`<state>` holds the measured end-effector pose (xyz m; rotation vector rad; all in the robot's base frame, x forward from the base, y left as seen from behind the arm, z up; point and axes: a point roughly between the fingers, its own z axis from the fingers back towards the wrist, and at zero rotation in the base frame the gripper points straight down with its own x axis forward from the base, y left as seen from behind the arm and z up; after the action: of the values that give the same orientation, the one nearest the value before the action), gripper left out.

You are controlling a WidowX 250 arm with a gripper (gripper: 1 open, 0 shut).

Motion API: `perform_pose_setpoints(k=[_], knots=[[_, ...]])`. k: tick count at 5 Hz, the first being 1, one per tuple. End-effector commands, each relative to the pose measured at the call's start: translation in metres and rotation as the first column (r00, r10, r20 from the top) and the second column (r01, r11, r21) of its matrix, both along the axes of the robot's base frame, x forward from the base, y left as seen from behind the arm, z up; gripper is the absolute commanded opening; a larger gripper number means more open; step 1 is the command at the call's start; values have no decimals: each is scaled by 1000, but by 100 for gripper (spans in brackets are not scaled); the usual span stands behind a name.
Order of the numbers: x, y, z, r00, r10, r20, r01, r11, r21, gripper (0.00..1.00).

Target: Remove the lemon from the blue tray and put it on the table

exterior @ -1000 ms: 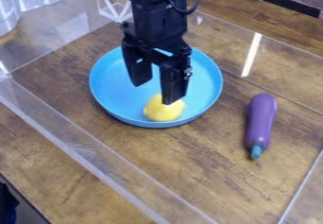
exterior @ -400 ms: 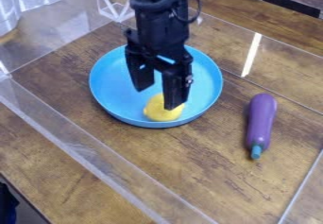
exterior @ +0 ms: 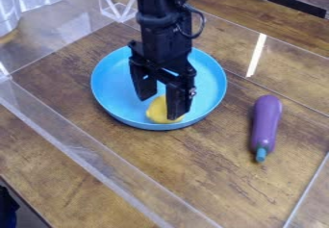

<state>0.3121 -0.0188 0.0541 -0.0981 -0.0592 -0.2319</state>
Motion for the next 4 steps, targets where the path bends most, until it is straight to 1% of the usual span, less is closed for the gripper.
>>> perform_pose_setpoints(k=[1,3,4], knots=[[12,0,9,999,-11,52,10,1000,11,0],[12,0,14,998,-31,54,30,999,22,0],[12,1,20,998,-39,57,38,999,25,0]])
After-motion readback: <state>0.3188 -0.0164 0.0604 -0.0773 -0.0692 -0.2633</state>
